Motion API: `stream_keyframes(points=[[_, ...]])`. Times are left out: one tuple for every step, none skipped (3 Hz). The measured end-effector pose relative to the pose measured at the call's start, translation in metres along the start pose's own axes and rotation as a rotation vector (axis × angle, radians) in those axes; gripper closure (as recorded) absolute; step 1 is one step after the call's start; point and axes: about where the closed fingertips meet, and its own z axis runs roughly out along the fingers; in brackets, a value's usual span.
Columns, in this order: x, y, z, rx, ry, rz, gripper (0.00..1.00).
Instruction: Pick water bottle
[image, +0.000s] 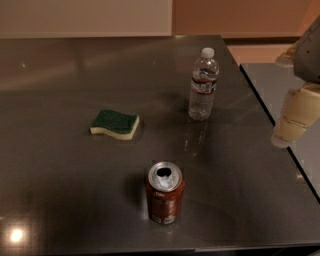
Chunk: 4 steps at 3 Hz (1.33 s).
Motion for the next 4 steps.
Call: stream_keyframes(points=[[-0.003, -0.019, 0.01, 0.016, -0.03, 0.043, 0.0], [-0.01, -0.042, 0.024, 0.027, -0.101, 0.074, 0.0], [-0.023, -0.065, 0.039, 0.028, -0.208, 0.114, 0.0], [-0.042, -0.083, 0.054, 0.009, -0.307, 0.157, 0.0]])
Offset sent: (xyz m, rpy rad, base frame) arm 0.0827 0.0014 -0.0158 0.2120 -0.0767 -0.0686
